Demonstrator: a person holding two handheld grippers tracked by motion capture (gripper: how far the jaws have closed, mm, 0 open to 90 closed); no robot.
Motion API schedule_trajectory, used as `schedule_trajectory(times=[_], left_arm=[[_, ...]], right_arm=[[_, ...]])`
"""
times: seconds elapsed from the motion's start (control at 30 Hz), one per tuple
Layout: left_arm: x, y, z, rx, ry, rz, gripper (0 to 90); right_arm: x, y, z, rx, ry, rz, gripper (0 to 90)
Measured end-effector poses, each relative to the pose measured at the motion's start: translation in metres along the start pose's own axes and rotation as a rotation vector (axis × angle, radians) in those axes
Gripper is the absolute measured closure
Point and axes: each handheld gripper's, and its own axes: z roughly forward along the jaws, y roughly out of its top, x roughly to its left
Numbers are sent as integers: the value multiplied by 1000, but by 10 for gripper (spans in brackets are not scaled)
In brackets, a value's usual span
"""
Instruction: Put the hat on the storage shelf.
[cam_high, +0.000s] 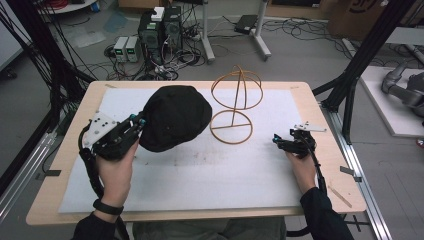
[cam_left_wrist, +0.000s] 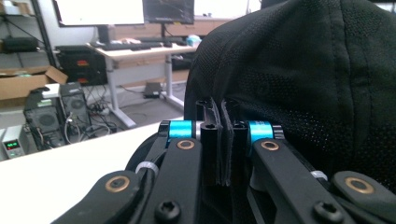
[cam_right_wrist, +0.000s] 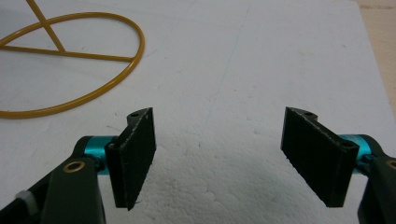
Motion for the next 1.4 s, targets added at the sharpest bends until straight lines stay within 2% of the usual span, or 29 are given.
schedule_trajectory(times=[0.13, 0.3, 0.43, 0.57, 0.77, 0.8, 0.83, 0.97, 1.07, 1.17, 1.4], left_arm=[[0, 12, 9, -32, 32, -4, 874], [-2, 20, 24, -56, 37, -27, 874], [-4, 30, 37, -79, 25, -53, 874], [-12, 42, 49, -88, 21, -45, 873], [-31, 58, 75, -93, 16, -15, 873], [-37, 61, 84, -91, 20, -1, 873], [-37, 61, 84, -91, 20, -1, 873], [-51, 65, 106, -85, 21, 20, 873], [-60, 66, 120, -77, 12, 24, 873], [-77, 65, 139, -58, -8, 34, 872], [-95, 58, 162, -11, -31, 53, 871]], right_arm=[[0, 0, 0, -1, 1, 1, 257], [0, 0, 0, 0, 1, -1, 259], [0, 0, 0, 0, 2, -3, 260], [-1, 0, 0, 0, 6, 1, 261], [0, 0, 0, 1, 4, 0, 261], [0, 0, 0, 1, 4, 1, 261], [0, 0, 0, 1, 4, 1, 261], [-1, 0, 0, 0, 6, 3, 261], [-1, 0, 0, -4, 6, 7, 261], [-1, 0, 0, -3, 7, 9, 260], [-1, 0, -1, -4, 8, 9, 260]])
